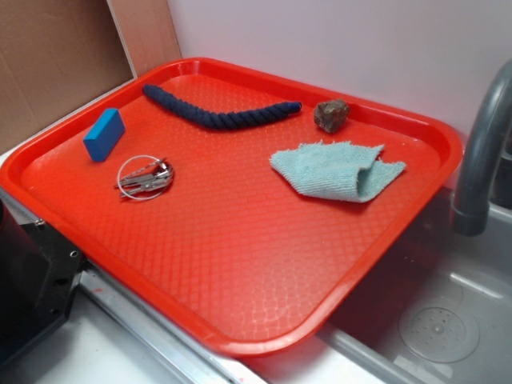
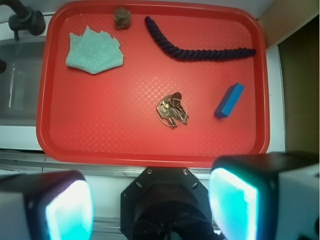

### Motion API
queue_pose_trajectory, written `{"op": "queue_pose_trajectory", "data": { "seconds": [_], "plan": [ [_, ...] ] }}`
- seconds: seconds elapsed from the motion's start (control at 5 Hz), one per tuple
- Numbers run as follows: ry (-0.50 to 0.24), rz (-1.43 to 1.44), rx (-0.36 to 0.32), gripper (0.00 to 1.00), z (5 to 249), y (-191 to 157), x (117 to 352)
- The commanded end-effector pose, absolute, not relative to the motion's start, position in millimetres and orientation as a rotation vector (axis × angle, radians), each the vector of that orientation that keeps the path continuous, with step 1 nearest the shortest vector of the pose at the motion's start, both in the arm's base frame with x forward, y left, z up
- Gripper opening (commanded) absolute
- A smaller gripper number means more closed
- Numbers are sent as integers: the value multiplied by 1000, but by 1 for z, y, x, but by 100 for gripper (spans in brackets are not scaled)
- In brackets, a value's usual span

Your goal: Grab the rock.

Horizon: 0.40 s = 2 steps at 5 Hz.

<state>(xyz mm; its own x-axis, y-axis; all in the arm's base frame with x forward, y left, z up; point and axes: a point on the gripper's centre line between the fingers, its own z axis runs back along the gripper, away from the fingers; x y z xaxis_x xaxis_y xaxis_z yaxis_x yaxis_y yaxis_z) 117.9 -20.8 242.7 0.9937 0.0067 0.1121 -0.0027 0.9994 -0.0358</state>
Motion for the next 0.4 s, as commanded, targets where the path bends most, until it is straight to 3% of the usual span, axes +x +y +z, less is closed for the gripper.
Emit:
{"op": "queue_pose_trajectory", "data": {
  "seconds": [0.0,0.2],
  "plan": [
    [-112,5,-36,100,243,-21,118],
    [-151,21,-35,100,233,-21,134]
  ]
}}
